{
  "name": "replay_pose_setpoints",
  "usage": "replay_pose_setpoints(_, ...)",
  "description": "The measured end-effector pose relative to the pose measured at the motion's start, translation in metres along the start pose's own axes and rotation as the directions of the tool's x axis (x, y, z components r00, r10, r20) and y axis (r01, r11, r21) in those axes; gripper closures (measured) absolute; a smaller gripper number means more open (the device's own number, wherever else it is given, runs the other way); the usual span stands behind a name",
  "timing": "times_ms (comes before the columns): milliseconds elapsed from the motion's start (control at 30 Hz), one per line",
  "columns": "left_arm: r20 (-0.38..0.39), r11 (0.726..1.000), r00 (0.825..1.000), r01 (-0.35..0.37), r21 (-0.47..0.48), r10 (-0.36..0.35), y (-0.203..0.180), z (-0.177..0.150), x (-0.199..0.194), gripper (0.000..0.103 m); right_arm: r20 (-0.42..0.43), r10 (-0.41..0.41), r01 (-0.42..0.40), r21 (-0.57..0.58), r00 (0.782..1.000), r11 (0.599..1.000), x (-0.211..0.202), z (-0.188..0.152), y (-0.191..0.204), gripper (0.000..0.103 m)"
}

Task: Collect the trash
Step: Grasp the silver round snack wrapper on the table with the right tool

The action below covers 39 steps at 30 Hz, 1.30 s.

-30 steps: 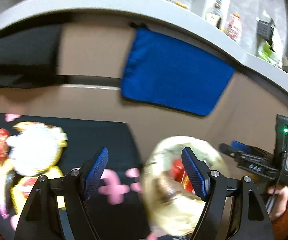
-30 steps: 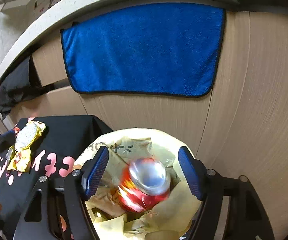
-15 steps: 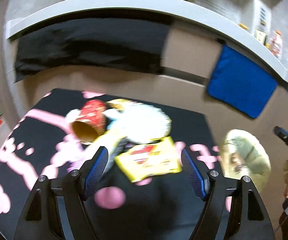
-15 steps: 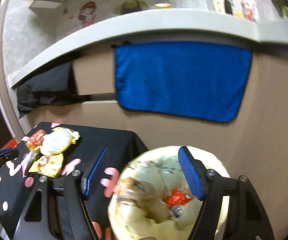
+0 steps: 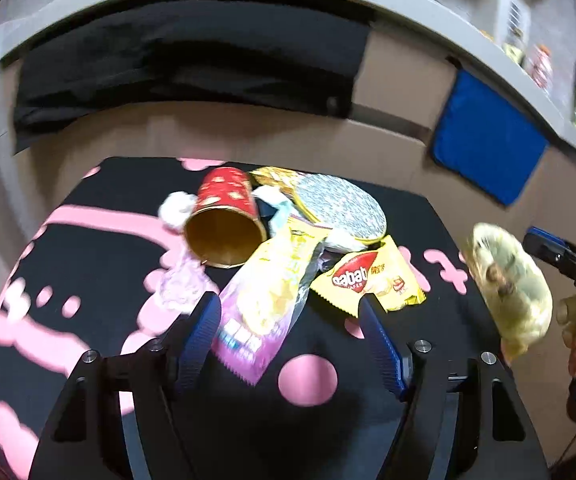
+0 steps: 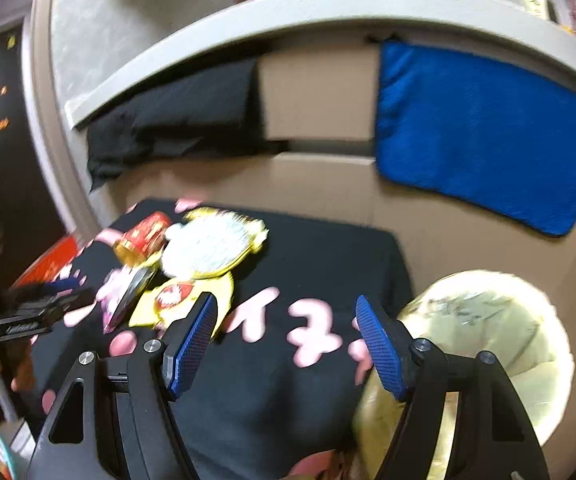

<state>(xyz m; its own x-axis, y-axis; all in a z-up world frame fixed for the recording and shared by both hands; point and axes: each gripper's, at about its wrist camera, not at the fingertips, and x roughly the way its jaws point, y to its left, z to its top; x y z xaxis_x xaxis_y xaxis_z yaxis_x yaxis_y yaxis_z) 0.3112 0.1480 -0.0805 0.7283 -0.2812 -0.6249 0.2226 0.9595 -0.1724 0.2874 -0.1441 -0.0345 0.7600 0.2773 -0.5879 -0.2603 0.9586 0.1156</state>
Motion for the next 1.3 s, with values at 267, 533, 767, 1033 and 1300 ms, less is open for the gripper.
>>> replay_pose_setpoints(267, -0.106, 0.992, 0.994, 0.024, -0.124, -0.037, 0.040, 0.022, 0.057, 0.036, -0.054, 0.033, -0.035, -0.041, 0.998, 0.999, 0.020, 0.001, 0.019, 0.034)
replay_pose_setpoints(533, -0.035, 0.984, 0.997, 0.055, -0.170, -0.062, 0.048, 0.012, 0.018, 0.039, -0.123, 0.133, -0.132, 0.016, 0.983, 0.991, 0.093, 0.043, 0.037, 0.045)
replay_pose_setpoints(767, 0.013, 0.966, 0.998, 0.057, -0.254, -0.055, 0.083, -0.008, -0.029, 0.039, -0.207, 0.173, -0.137, 0.174, 0.963, 0.975, 0.171, 0.052, 0.027, 0.048)
replay_pose_setpoints(1033, -0.006, 0.937, 0.999, 0.034, -0.349, -0.038, 0.116, -0.035, -0.044, 0.039, -0.214, 0.364, -0.273, 0.362, 0.906, 0.891, 0.196, 0.040, 0.016, 0.063)
replay_pose_setpoints(1300, 0.003, 0.934, 0.998, 0.064, -0.351, -0.067, 0.105, -0.040, -0.047, 0.039, -0.165, 0.379, -0.358, 0.141, 0.911, 0.923, 0.138, 0.075, 0.069, 0.091)
